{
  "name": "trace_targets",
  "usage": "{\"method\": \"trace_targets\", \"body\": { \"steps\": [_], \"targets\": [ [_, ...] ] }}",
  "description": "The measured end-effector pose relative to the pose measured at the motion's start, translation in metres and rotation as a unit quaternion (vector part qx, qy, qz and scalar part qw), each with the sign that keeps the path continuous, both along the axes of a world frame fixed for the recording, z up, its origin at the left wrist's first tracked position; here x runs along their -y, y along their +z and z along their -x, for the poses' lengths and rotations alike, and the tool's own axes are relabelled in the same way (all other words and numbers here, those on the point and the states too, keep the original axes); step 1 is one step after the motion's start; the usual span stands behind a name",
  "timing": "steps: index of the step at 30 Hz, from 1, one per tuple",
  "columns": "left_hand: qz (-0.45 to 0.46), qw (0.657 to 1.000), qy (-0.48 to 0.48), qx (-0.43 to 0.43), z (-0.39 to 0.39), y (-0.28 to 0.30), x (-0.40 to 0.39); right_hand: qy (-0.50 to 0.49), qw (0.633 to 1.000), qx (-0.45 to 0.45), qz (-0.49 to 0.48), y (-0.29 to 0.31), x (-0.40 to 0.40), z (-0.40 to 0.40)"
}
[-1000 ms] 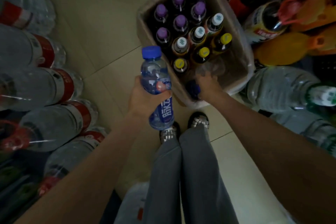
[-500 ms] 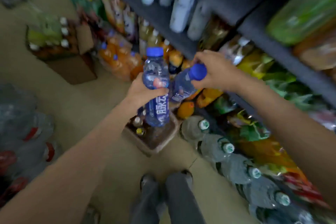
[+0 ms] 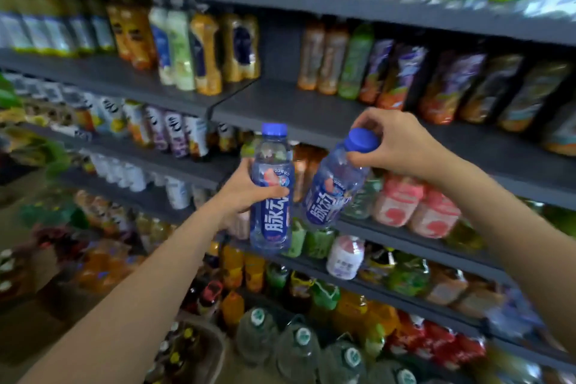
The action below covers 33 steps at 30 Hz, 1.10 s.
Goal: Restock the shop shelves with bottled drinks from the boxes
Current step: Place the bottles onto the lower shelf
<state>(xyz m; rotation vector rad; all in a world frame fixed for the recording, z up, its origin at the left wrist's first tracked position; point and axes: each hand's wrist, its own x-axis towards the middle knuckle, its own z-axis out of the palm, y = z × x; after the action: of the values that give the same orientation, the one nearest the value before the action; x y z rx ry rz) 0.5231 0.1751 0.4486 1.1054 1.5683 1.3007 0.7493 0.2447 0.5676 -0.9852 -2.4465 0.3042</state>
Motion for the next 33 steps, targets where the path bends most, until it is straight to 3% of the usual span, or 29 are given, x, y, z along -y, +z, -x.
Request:
{"method": "trace_targets", "body": {
  "steps": [6,12,20,24,28,33],
  "targets": [
    [-0.066,0.992,-0.077,-0.072,-0.203,0.042,-0.032,-0.121,0.992,-0.006,0.023,0.043,0.019,-0.21],
    [-0.119,0.973,-0.163,-0.115,-0.38,0.074,-0.073,-0.202,0.976,0.084,-0.021,0.039,0.026,-0.379],
    [-0.172,0.928,-0.265,-0.2,-0.559,0.107,-0.14,-0.352,0.933,-0.043,-0.064,0.062,0.018,-0.547],
    [-0.193,0.926,-0.254,-0.2,-0.614,0.109,-0.176,-0.392,0.908,-0.063,-0.137,0.071,-0.015,-0.59],
    [-0.215,0.941,-0.184,-0.186,-0.626,0.11,-0.219,-0.401,0.889,-0.109,-0.192,0.085,-0.048,-0.617],
    [-0.193,0.95,-0.149,-0.196,-0.63,0.106,-0.265,-0.402,0.889,-0.108,-0.19,0.083,-0.084,-0.637]
  ]
}}
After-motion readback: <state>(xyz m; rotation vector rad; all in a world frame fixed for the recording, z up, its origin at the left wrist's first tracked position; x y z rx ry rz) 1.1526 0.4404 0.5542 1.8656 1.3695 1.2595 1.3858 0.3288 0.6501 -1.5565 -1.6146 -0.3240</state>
